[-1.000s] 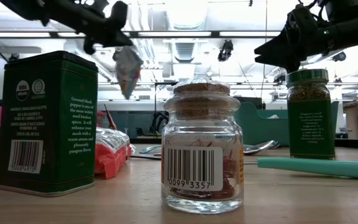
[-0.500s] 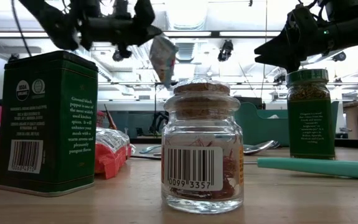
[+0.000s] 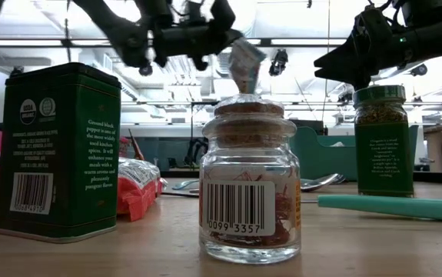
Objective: Pick & Place Food Item
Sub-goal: Put the blue noodle pack into the green bin
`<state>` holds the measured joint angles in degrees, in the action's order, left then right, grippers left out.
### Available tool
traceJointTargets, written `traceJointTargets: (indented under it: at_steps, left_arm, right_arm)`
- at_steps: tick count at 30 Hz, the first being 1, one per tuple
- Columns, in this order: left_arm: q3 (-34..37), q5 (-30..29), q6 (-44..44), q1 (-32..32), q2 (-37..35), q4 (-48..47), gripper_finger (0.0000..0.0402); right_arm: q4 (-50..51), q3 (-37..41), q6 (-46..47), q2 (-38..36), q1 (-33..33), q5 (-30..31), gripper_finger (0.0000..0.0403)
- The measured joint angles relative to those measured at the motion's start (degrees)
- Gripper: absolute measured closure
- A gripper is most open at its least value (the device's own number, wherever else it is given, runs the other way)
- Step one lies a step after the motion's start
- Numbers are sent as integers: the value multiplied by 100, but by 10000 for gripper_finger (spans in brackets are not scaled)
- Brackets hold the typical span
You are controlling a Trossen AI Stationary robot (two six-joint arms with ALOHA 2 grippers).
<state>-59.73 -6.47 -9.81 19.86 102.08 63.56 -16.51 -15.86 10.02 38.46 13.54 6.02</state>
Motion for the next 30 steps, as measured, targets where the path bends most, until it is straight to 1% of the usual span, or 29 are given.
traceJointTargets:
  at_steps: [4,9,15,20,24,30]
  left_arm:
    - [-735,317,20,17,452,-348,401]
    - [-1564,375,42,26,996,-877,401]
    - [-2366,544,49,86,1619,-1043,401]
    - [-2883,612,57,115,2052,-1142,401]
    - [-3170,612,104,151,2228,-1242,401]
    - [-3658,614,256,168,2509,-1757,401]
  right_arm:
    - [0,0,-1,-2,-2,0,216]
    - [0,2,2,-2,-2,2,216]
    - [0,2,-11,-2,-2,1,216]
    - [0,1,-13,-2,-2,0,216]
    - [0,2,-13,-2,0,1,216]
    - [0,2,-13,-2,0,0,216]
